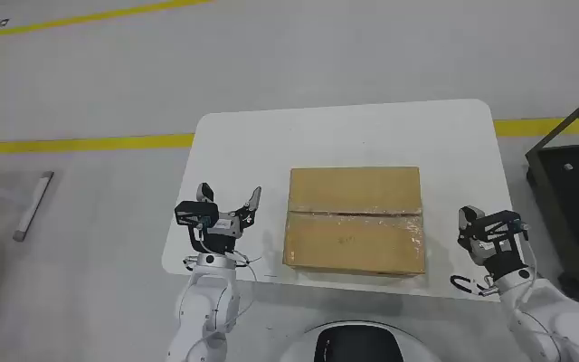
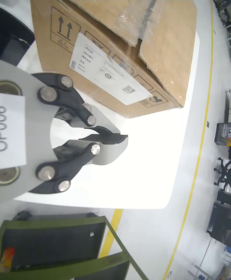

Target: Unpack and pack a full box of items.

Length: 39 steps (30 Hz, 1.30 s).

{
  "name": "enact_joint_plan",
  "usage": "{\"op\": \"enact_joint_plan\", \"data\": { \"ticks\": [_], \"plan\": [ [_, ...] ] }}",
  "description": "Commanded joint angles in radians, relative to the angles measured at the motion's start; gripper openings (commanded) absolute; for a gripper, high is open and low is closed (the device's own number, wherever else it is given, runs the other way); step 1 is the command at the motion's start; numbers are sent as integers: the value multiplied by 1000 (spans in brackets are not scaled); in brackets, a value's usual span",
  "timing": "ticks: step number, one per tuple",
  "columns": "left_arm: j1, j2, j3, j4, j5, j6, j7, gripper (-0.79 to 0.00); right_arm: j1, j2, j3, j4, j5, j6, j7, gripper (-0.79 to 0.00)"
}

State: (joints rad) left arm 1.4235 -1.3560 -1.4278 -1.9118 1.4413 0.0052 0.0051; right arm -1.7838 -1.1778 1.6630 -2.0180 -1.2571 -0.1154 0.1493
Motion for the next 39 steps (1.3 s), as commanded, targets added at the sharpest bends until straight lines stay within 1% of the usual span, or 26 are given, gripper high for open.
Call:
{"op": "enact_joint_plan", "data": {
  "ticks": [1, 11, 21, 27, 34, 39],
  "plan": [
    [0, 0, 0, 0, 0, 0, 0, 0, 12, -1, -22, 7, -3, -13, 0, -785],
    [0, 0, 0, 0, 0, 0, 0, 0, 85, -9, -139, 67, -21, -42, 8, -785],
    [0, 0, 0, 0, 0, 0, 0, 0, 146, -15, -207, 105, -17, -77, 0, -785],
    [4, 1, -3, -11, -4, -2, 1, 0, 195, -20, -244, 113, -30, -72, 4, -785],
    [1, 5, 1, -56, -7, -63, -2, 0, 234, -23, -275, 131, -39, -73, 13, -785],
    [-8, 8, 19, -95, 14, -125, -17, 0, 231, -23, -267, 127, -35, -69, 10, -785]
  ]
}}
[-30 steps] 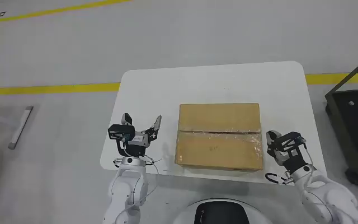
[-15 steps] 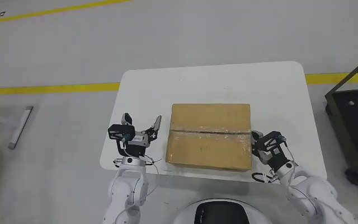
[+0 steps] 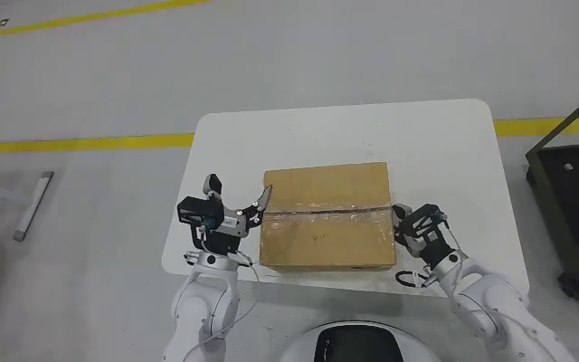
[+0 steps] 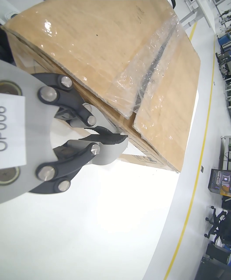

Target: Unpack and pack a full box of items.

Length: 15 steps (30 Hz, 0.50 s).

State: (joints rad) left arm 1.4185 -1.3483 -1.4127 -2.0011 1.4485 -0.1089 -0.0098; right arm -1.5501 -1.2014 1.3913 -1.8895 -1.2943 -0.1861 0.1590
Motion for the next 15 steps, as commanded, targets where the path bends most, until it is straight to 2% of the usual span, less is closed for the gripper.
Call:
{"op": "enact_joint_plan", "data": {
  "ticks": [1, 6, 15],
  "plan": [
    [-6, 2, 9, -10, 18, -22, -4, 0, -6, 1, 11, -3, 5, 5, 1, -785],
    [-11, 2, 16, -15, 23, -27, -4, 0, -12, 2, 24, 10, 34, -10, 9, -785],
    [-11, 2, 16, -15, 23, -27, -4, 0, 1, -2, -39, 8, 7, -50, 17, -785]
  ]
}}
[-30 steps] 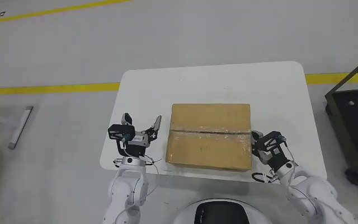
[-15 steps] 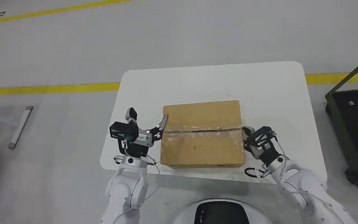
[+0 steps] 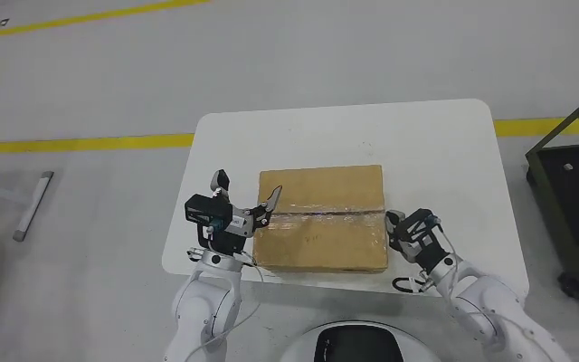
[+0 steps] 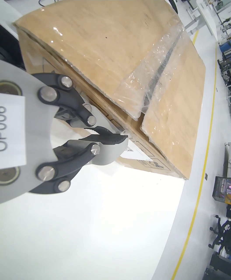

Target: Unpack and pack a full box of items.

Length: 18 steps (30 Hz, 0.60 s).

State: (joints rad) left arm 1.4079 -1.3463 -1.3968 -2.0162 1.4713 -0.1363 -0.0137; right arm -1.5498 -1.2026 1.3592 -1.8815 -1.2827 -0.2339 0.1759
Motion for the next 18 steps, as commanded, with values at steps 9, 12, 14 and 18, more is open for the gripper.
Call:
{"op": "enact_joint_plan", "data": {
  "ticks": [9, 12, 14, 18],
  "plan": [
    [-28, 2, 70, -20, 52, -79, -26, 0, -19, 4, 45, -25, 3, 17, -14, -785],
    [-53, 1, 125, -30, 66, -125, -64, 0, -47, 10, 110, -46, 19, 24, -18, -785],
    [-70, 0, 162, -29, 71, -151, -100, 0, -68, 13, 155, -62, 21, 33, -20, -785],
    [-103, -4, 222, -23, 58, -184, -214, 0, -108, 18, 222, -87, 42, 37, -25, -785]
  ]
}}
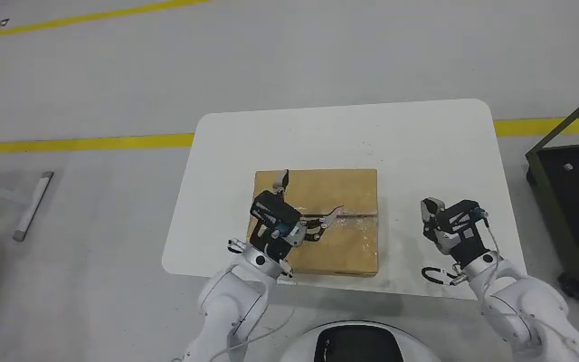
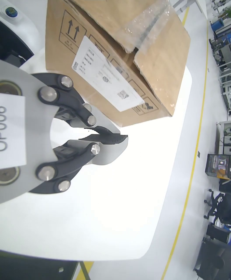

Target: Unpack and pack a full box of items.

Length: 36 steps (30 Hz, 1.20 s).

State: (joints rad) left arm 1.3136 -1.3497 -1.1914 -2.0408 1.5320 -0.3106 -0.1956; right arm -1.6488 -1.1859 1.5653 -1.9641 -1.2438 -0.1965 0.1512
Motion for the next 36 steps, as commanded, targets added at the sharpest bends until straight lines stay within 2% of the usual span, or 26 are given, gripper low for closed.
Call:
{"op": "enact_joint_plan", "data": {
  "ticks": [1, 5, 18, 21, 25, 33, 35, 36],
  "plan": [
    [-12, -2, 32, 10, -12, -24, -61, 0, -17, 2, 30, -9, 1, 1, -2, -785],
    [-26, -3, 64, 25, -26, -51, -142, 0, -47, 4, 59, -26, 5, -7, -10, -785],
    [-25, -2, 66, 23, -22, -50, -142, 0, -106, 4, 82, -47, -4, -20, -55, -785],
    [-26, -3, 101, 15, -32, -76, -154, 0, -110, 4, 84, -48, -5, -23, -59, -785],
    [-54, -10, 165, 12, -52, -91, -231, 0, -114, 4, 88, -49, -5, -29, -65, -785],
    [-142, -33, 252, 64, -109, -14, -412, 0, -122, 4, 96, -41, 2, -37, -74, -785],
    [-163, -37, 265, 77, -118, -8, -448, -31, -124, 4, 98, -41, 0, -38, -74, -785],
    [-172, -38, 271, 84, -119, -8, -465, -83, -125, 4, 100, -41, 0, -39, -74, -785]
  ]
}}
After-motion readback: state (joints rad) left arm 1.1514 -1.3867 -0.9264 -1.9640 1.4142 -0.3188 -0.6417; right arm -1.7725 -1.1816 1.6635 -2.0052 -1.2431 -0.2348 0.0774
